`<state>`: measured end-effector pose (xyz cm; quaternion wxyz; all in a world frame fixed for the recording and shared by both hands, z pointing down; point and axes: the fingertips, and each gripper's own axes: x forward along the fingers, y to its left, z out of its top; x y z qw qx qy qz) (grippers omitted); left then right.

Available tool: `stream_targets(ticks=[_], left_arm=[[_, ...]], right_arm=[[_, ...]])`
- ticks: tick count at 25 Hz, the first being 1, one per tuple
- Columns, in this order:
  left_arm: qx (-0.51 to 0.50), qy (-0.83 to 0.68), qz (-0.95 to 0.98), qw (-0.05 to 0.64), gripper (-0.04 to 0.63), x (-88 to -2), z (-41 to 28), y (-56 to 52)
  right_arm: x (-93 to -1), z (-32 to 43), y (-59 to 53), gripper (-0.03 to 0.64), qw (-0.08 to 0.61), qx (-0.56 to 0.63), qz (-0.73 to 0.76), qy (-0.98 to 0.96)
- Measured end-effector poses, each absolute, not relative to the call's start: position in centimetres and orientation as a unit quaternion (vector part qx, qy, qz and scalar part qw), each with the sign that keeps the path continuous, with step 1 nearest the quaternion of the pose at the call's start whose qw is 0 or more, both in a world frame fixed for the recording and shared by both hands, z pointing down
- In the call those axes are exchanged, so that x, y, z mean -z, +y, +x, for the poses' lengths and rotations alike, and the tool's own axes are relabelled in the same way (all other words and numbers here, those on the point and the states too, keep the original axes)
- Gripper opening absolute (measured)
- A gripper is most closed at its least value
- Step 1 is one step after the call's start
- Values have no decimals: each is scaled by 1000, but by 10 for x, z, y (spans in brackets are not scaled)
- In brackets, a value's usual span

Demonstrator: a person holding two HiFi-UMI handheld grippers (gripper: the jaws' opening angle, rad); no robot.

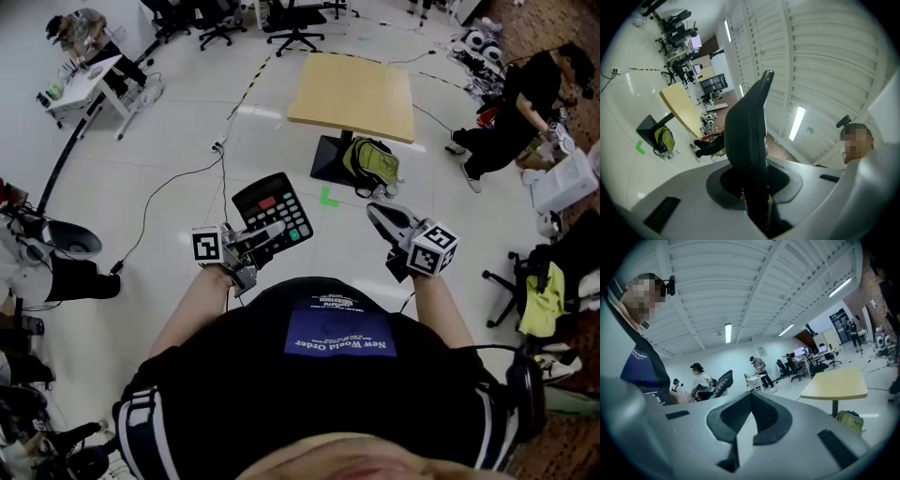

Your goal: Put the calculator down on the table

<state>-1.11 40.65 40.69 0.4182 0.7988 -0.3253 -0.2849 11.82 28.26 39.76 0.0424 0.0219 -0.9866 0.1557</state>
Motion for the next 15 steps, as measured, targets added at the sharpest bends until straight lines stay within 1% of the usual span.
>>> stream_targets(ticks=[3, 9, 15], left_arm=[[271, -322, 800, 428, 86, -406, -1, 377], [266, -308, 797, 446, 86, -415, -22, 330], [248, -271, 822, 434, 86, -415, -87, 264]], right_arm=[[-402, 121, 252, -12, 40, -169, 22, -985], [-413, 106, 212, -12, 49, -180, 41, -982], [-402, 48, 159, -12, 54, -160, 77, -983]])
